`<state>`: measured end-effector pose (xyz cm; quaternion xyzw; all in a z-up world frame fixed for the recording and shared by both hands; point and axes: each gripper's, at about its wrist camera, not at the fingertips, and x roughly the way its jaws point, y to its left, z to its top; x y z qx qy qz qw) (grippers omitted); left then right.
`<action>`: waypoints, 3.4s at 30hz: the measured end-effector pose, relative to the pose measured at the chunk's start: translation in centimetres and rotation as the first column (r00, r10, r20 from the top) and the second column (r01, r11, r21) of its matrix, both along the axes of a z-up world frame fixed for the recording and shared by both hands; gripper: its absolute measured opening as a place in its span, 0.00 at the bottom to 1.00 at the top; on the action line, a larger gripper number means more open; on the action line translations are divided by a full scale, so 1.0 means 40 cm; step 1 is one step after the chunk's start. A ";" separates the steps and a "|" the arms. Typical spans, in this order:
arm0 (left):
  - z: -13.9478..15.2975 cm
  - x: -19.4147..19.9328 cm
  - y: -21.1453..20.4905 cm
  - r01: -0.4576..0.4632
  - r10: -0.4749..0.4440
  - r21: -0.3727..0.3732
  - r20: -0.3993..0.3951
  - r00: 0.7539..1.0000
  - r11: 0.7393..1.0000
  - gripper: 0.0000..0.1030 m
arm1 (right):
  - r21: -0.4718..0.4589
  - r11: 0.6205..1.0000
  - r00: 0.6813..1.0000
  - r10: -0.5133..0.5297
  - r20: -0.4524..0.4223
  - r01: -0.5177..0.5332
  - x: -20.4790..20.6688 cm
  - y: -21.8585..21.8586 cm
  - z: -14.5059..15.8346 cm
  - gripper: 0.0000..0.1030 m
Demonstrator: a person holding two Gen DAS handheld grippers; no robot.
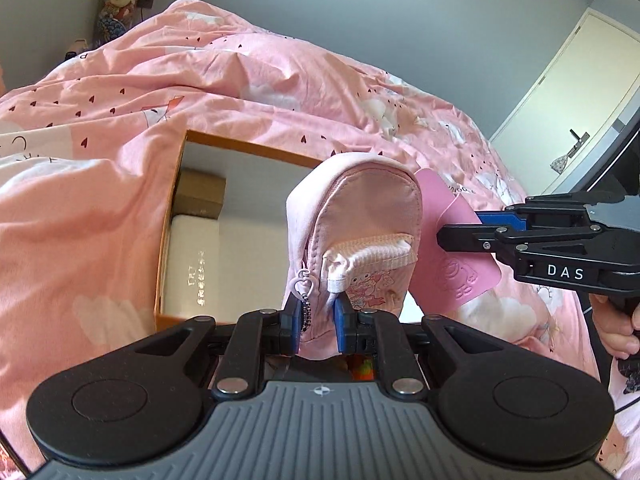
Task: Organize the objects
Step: 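Carry the backpack with the left tool while the right tool carries the card holder toward the box, then lower the card holder into the box and open the right tool while the left tool lowers the backpack, then open the left tool to release the backpack in the box and lift both tools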
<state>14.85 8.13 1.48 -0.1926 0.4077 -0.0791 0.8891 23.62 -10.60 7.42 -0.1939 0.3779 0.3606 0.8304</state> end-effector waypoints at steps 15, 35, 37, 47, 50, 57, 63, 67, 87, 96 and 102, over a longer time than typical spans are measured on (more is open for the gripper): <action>-0.106 0.162 -0.009 -0.034 0.040 0.051 -0.122 0.992 0.998 0.17 | 0.094 0.959 0.959 -0.256 -0.126 0.268 0.221 0.039 -0.191 0.22; -0.179 0.261 0.074 0.072 -0.055 0.044 -0.320 0.946 0.996 0.18 | 0.120 0.918 0.863 -0.303 -0.404 0.379 0.416 0.132 -0.423 0.22; -0.178 0.266 0.074 0.079 -0.061 0.042 -0.329 0.943 0.996 0.18 | 0.104 0.916 0.852 -0.313 -0.420 0.388 0.427 0.122 -0.433 0.24; -0.139 0.267 0.101 0.068 -0.056 0.025 -0.326 0.944 0.997 0.18 | 0.033 0.897 0.787 -0.369 -0.494 0.441 0.465 0.102 -0.491 0.31; -0.126 0.267 0.108 0.061 -0.041 0.049 -0.326 0.944 0.997 0.18 | 0.059 0.889 0.754 -0.347 -0.558 0.453 0.470 0.120 -0.508 0.31; -0.126 0.271 0.099 0.062 -0.019 0.118 -0.339 0.941 0.991 0.18 | 0.113 0.860 0.728 -0.342 -0.594 0.497 0.471 0.180 -0.524 0.31; -0.143 0.278 0.082 0.081 -0.019 0.162 -0.355 0.935 0.983 0.18 | 0.138 0.894 0.780 -0.285 -0.557 0.425 0.466 0.200 -0.511 0.34; -0.150 0.284 0.079 0.090 -0.026 0.160 -0.363 0.932 0.983 0.18 | 0.139 0.934 0.821 -0.211 -0.531 0.329 0.447 0.189 -0.481 0.34; -0.254 0.473 0.055 0.083 -0.031 0.097 -0.445 0.895 0.992 0.19 | 0.003 0.988 0.943 -0.147 -0.300 0.155 0.336 0.113 -0.407 0.17; -0.232 0.442 0.032 0.051 0.027 0.221 -0.336 0.941 0.974 0.35 | -0.016 0.998 0.968 -0.064 -0.241 0.062 0.280 0.119 -0.369 0.35; -0.149 0.323 -0.017 -0.040 0.078 0.298 -0.116 0.990 0.954 0.41 | -0.052 0.997 0.975 0.038 -0.221 -0.050 0.238 0.149 -0.370 0.40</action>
